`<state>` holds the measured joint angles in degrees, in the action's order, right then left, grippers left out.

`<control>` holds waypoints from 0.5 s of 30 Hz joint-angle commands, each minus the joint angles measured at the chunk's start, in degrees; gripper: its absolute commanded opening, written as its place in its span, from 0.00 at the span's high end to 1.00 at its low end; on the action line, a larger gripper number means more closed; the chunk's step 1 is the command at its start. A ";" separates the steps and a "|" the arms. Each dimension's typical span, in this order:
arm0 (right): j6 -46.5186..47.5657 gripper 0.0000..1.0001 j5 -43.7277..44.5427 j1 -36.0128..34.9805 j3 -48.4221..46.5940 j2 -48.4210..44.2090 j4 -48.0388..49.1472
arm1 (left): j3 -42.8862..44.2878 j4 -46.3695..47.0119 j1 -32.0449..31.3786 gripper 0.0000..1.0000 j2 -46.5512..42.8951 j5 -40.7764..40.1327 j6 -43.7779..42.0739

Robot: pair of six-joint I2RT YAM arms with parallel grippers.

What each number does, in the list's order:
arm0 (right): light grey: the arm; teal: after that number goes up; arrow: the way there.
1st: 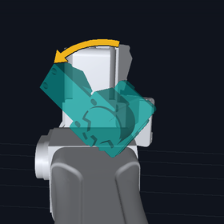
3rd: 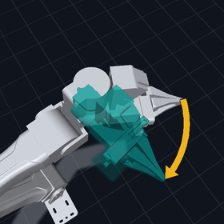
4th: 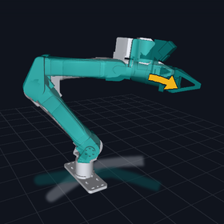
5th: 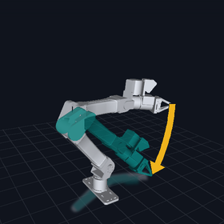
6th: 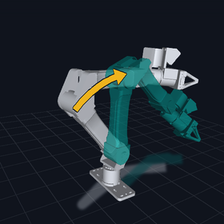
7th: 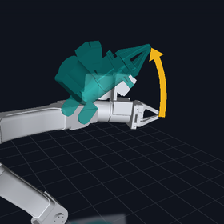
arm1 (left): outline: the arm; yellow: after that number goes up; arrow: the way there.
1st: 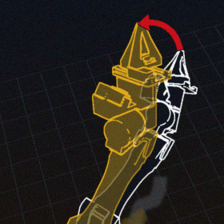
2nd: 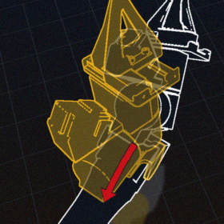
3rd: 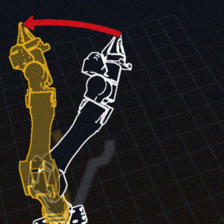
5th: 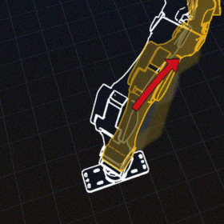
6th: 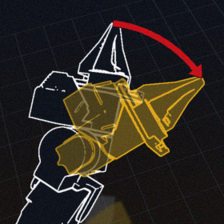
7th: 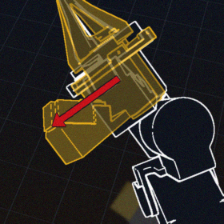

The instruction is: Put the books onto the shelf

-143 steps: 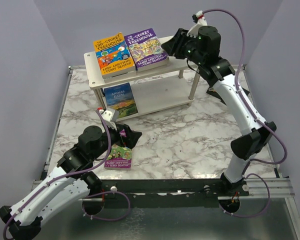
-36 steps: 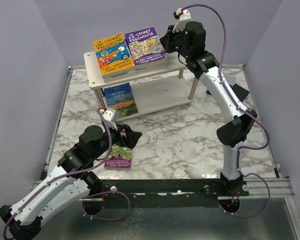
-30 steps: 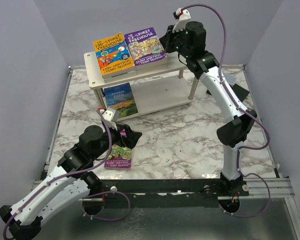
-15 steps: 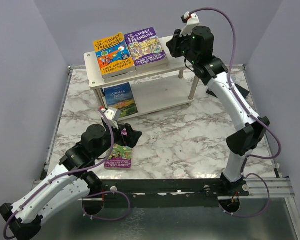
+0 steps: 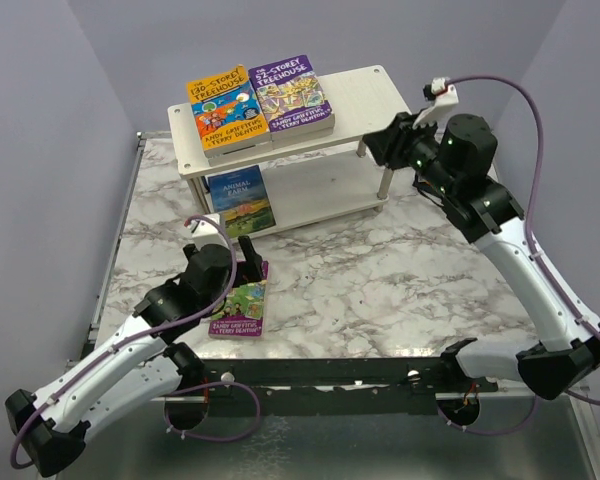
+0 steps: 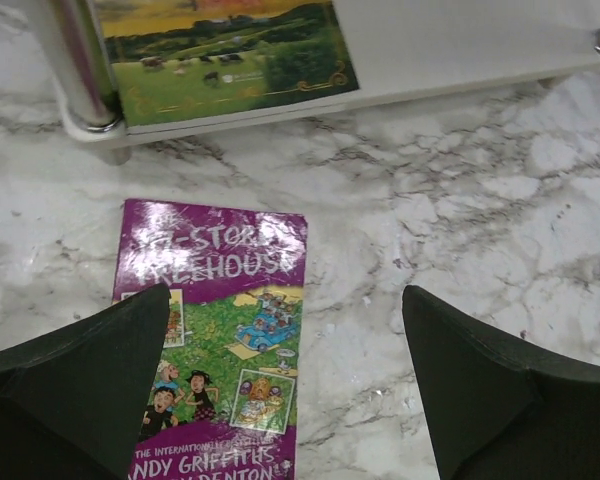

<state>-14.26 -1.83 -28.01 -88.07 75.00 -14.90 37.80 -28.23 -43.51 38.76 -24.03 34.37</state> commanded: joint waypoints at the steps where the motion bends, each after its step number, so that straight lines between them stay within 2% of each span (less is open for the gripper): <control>1: -5.87 0.62 -6.96 0.17 10.47 -4.41 -0.60 | -1.01 -6.39 0.30 0.01 1.26 -13.32 10.73; 6: -10.11 0.61 -15.63 -0.83 21.82 -7.93 2.34 | -4.36 -7.54 0.35 0.01 4.41 -19.46 17.89; 11: -12.38 0.60 -17.70 -4.06 31.49 -8.25 5.88 | -7.41 -6.53 0.30 0.01 8.85 -24.16 22.07; 15: -14.07 0.60 -19.78 -7.25 37.03 -7.60 9.75 | -10.57 -2.85 0.36 0.01 12.13 -24.61 22.35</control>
<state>-25.56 -17.10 -32.62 -54.70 67.85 -10.98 30.02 -33.50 -43.46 48.56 -43.83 53.65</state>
